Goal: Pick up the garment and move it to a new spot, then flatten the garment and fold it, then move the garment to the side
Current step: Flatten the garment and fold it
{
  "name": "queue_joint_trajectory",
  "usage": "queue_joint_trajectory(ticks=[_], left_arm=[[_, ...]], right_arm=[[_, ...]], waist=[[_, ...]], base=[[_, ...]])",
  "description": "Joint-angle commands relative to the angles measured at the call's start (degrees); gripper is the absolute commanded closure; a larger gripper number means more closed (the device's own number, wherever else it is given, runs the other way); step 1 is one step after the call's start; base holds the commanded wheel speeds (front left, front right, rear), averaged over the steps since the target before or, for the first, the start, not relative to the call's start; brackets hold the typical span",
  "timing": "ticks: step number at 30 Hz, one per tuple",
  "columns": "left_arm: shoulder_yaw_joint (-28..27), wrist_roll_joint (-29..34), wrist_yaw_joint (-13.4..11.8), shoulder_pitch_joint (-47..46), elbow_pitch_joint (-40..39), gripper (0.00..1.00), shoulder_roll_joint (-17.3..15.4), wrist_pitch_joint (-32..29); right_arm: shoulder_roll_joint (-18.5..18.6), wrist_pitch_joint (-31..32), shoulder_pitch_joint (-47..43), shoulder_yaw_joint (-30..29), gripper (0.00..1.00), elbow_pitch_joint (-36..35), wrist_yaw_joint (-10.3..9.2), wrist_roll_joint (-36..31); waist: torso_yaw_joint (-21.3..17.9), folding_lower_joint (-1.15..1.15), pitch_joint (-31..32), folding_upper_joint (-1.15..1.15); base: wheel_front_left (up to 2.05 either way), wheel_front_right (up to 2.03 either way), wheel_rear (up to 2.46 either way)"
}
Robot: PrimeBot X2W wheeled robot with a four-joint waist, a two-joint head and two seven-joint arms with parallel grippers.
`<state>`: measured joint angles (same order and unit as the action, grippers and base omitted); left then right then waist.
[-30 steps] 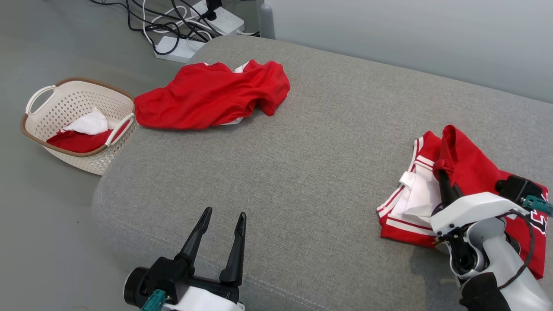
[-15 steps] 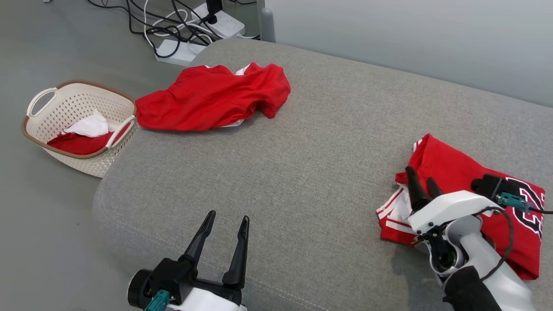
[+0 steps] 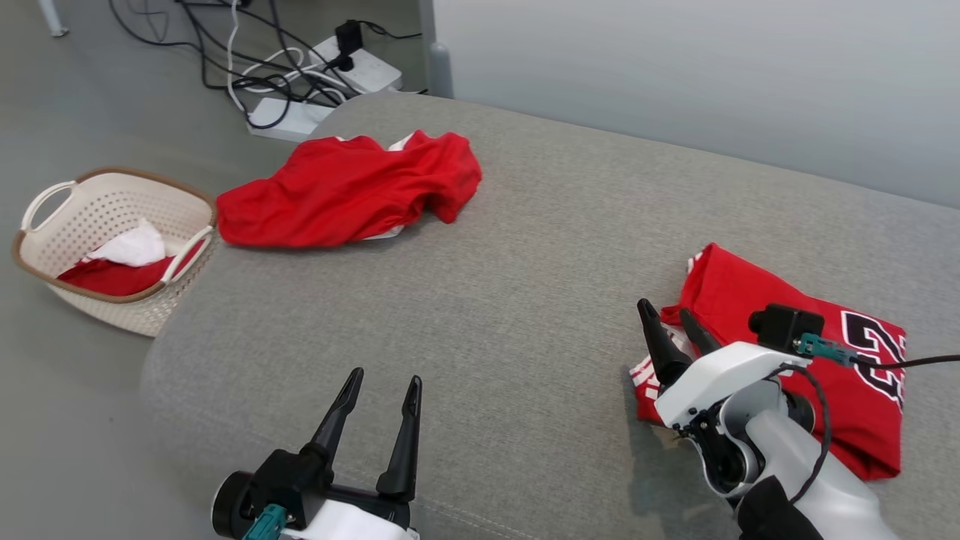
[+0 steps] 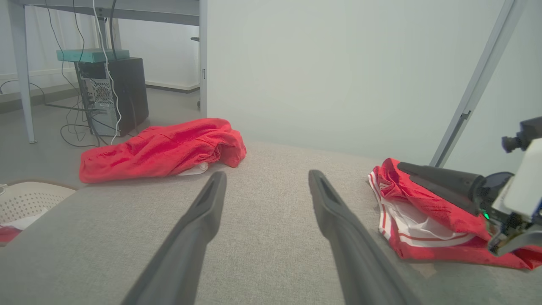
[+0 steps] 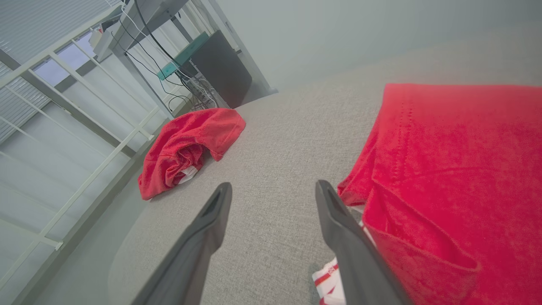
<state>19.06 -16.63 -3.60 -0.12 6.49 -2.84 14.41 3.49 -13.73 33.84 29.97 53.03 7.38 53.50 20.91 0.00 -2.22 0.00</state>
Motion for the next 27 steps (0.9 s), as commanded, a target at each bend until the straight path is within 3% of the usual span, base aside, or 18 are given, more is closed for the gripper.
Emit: queue_joint_trajectory(ticks=[1, 8, 14, 27], left_arm=[[-2.16, 0.41, -0.51, -0.88, -1.53, 0.0, -0.04, 0.59], [-3.48, 1.05, -0.1, -0.56, -1.53, 0.0, -0.04, 0.59], [-4.9, 0.93, -0.06, -0.7, -1.65, 0.0, -0.04, 0.59], [-8.12, 0.88, -0.75, -1.28, -2.39, 0.0, -0.04, 0.59]], right_arm=[[-0.16, -1.2, 1.91, -0.25, 0.0, -2.15, 0.11, -2.33], [2.71, -1.25, -4.14, -10.9, 0.0, -15.25, 0.11, -18.59], [2.21, -1.26, -11.05, -18.52, 0.0, -24.71, 0.11, -28.42], [2.9, -1.27, -17.69, -20.29, 0.0, -32.52, 0.11, -31.34]], waist=[[-1.39, 0.0, 0.35, 0.0], [-6.89, 0.0, 1.8, 0.0], [-12.68, 0.0, 3.16, 0.0], [-22.36, 0.0, 3.9, 0.0]], base=[[0.0, 0.0, 0.0], [0.0, 0.0, 0.0], [0.0, 0.0, 0.0], [0.0, 0.0, 0.0]])
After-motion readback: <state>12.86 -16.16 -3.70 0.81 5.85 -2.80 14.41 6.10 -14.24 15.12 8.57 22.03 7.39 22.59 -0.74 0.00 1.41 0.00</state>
